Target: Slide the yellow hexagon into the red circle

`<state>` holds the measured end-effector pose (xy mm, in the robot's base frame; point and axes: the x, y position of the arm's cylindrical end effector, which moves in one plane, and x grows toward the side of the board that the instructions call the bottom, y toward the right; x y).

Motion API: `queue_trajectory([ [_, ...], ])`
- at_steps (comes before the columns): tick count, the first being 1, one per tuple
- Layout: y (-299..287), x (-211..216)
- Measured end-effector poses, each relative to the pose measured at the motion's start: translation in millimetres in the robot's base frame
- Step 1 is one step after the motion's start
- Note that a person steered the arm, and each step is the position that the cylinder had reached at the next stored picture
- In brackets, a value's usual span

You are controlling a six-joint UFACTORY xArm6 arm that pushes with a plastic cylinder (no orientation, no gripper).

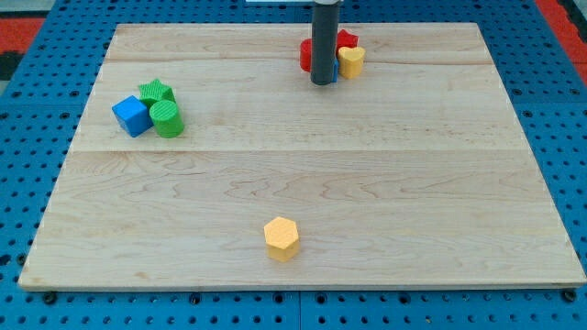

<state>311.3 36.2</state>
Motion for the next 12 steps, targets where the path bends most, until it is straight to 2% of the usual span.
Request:
queue_trajectory([
  [1,12.5,54.9],
  [2,16.5,163.7],
  [3,10.7,250.4],
  [4,-8.9,295.6],
  [5,-61.1,275.8],
  [6,-69.4,240.3],
  [7,-72.0,183.4],
  [8,-53.6,214.5],
  [9,-82.3,216.9],
  [10,-115.8,184.9],
  [11,-111.3,170.0],
  [12,-138.7,172.5],
])
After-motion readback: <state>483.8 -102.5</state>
